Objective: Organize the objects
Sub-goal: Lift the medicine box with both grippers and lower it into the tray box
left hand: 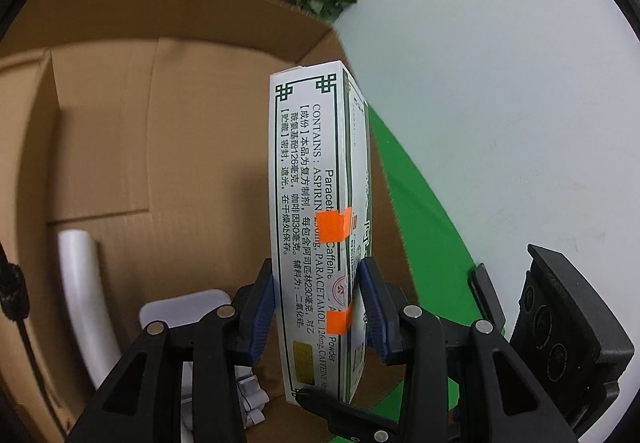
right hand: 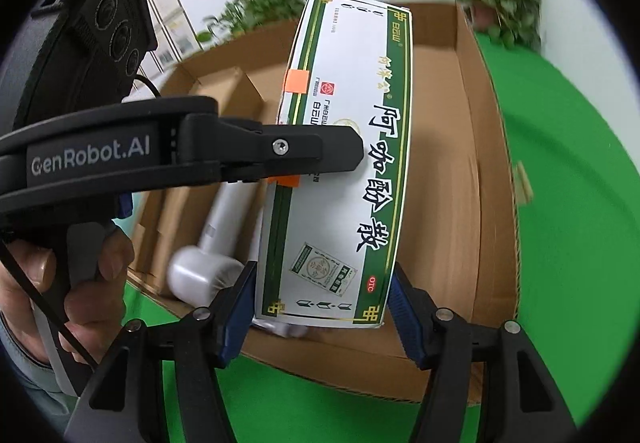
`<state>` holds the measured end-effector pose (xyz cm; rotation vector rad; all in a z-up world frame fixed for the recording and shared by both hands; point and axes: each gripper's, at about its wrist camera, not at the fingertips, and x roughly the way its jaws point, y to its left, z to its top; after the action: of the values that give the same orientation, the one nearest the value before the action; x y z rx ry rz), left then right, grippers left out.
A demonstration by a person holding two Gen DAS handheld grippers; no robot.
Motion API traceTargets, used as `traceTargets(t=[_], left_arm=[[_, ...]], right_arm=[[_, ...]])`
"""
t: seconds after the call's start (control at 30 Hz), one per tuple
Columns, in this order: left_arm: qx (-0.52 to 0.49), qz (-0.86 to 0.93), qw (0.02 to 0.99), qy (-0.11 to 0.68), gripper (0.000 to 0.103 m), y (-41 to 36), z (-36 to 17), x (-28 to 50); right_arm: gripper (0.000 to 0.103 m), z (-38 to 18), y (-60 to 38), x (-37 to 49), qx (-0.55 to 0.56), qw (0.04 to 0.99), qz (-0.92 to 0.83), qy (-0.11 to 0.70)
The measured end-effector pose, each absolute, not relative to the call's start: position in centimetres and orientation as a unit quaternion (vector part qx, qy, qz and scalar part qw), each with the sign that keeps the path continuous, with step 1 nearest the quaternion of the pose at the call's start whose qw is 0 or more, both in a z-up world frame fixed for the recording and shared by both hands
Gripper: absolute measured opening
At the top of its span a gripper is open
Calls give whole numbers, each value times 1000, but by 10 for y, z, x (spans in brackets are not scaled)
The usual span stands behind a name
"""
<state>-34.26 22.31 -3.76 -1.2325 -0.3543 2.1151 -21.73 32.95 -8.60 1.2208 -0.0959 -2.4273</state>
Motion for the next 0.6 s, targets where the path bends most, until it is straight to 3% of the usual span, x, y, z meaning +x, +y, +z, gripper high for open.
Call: traceTargets(t=[0.3, 0.6], left_arm=[[-507, 784, 320, -162, 42, 227, -74, -359], [-508, 798, 297, -128, 47, 225, -69, -357]], right_arm=[[61, -107, 332, -238, 485, 180, -856, 1], [61, -113, 322, -244, 515, 150, -843, 38]])
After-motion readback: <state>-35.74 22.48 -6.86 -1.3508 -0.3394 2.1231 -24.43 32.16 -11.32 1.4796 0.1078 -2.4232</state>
